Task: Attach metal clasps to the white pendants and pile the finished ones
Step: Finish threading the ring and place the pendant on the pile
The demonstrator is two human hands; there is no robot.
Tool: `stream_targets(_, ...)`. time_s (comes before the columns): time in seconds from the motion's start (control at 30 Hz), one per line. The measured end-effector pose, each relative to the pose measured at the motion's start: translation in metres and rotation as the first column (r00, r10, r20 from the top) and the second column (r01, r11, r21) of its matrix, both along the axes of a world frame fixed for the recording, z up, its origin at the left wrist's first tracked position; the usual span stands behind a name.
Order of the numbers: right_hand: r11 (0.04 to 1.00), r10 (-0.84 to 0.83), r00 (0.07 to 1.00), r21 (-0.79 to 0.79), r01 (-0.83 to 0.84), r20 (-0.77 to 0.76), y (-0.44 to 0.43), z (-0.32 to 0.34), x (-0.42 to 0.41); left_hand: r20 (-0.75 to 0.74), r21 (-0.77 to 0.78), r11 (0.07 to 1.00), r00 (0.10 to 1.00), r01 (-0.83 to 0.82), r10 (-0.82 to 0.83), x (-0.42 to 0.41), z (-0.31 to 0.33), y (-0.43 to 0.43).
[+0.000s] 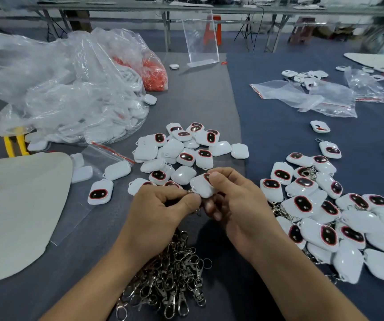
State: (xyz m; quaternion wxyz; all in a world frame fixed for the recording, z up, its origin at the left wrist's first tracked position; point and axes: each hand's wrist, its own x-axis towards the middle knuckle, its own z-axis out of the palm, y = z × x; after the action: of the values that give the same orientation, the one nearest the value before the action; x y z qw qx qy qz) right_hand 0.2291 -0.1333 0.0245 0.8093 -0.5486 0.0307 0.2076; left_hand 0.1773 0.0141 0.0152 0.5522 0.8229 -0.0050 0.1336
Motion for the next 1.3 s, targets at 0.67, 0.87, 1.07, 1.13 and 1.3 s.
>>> stream_targets(0.67,0.973,-0.038,0.897,-0.187,0.133,0.440,-0.001,-0.004,-0.007,0.191,0.563,0.825,0.978,-0.042,-0.081,0.000,0.001,0.006)
stream_targets(0.87,0.986,-0.042,0.941,-0.139,0.093,0.335,0.004,-0.003,-0.007,0.222,0.563,0.805,0.973,-0.184,0.067,-0.001,0.000,0.007)
stream_targets(1.07,0.895,-0.126,0.904,-0.347,0.281,0.408,-0.014,0.001,0.008,0.267,0.571,0.784,0.958,-0.243,0.103,-0.005,0.001,0.007)
stream_targets(1.13,0.761,-0.130,0.826,-0.479,0.437,0.549,-0.030,0.006,0.017,0.269,0.568,0.781,0.955,-0.259,0.122,-0.006,0.001,0.009)
stream_targets(1.3,0.178,0.217,0.795,-0.824,0.538,0.566,-0.059,0.015,0.028,0.241,0.595,0.745,0.952,-0.300,0.190,-0.008,0.001,0.013)
